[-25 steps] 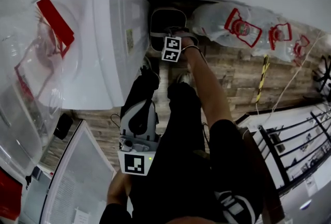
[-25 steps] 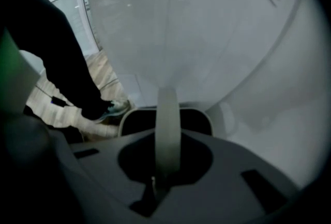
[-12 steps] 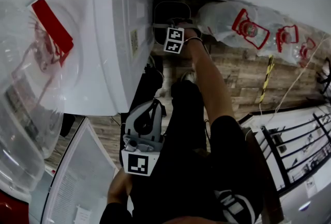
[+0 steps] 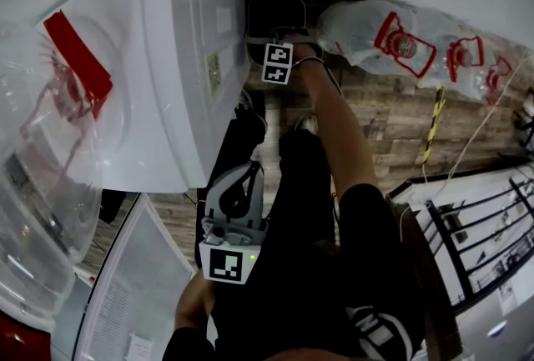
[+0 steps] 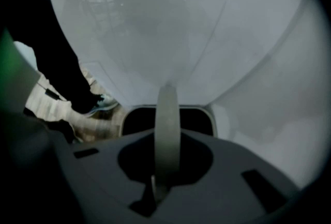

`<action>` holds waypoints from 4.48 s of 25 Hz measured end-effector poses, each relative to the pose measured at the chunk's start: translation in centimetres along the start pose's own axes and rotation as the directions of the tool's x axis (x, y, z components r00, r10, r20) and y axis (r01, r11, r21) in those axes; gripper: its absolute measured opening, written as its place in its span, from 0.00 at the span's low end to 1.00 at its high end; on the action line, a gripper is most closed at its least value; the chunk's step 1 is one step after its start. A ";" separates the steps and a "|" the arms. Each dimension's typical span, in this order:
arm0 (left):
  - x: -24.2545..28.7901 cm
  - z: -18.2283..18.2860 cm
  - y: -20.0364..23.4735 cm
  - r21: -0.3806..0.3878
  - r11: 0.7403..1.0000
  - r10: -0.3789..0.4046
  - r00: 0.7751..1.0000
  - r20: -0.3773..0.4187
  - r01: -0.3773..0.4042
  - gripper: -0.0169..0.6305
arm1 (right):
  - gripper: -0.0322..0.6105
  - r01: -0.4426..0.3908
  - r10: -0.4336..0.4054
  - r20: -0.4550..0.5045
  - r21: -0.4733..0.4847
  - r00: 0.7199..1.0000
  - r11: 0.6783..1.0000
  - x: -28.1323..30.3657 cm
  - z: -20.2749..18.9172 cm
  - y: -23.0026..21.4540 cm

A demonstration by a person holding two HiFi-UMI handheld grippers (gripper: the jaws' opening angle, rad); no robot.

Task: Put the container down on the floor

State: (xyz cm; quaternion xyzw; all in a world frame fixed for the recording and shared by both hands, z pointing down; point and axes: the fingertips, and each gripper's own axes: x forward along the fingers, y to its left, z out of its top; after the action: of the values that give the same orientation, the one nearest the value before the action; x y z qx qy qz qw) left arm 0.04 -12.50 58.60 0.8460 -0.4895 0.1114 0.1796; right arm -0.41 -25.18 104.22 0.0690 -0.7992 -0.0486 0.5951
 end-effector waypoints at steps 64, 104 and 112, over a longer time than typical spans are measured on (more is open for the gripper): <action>-10.8 10.2 0.1 0.103 0.967 0.226 0.971 0.076 -0.233 0.07 | 0.16 0.061 -0.267 0.173 0.725 0.948 0.686 -37.5 -0.1 0.2; -15.9 25.1 -3.7 0.100 0.992 0.045 0.970 0.240 -0.071 0.07 | 0.10 -0.078 -0.664 0.381 0.896 0.643 0.438 -70.8 12.9 7.5; -16.0 24.6 -3.3 0.083 0.994 0.051 0.975 0.215 -0.070 0.07 | 0.10 -0.092 -0.652 0.385 0.895 0.653 0.437 -70.9 12.6 7.6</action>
State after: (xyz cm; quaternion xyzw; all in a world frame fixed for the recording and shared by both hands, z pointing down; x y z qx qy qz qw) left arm -4.67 -8.57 29.72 0.8449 -0.5261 0.0475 0.0845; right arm 7.11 -5.86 34.80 0.4776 -0.8419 0.2256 0.1108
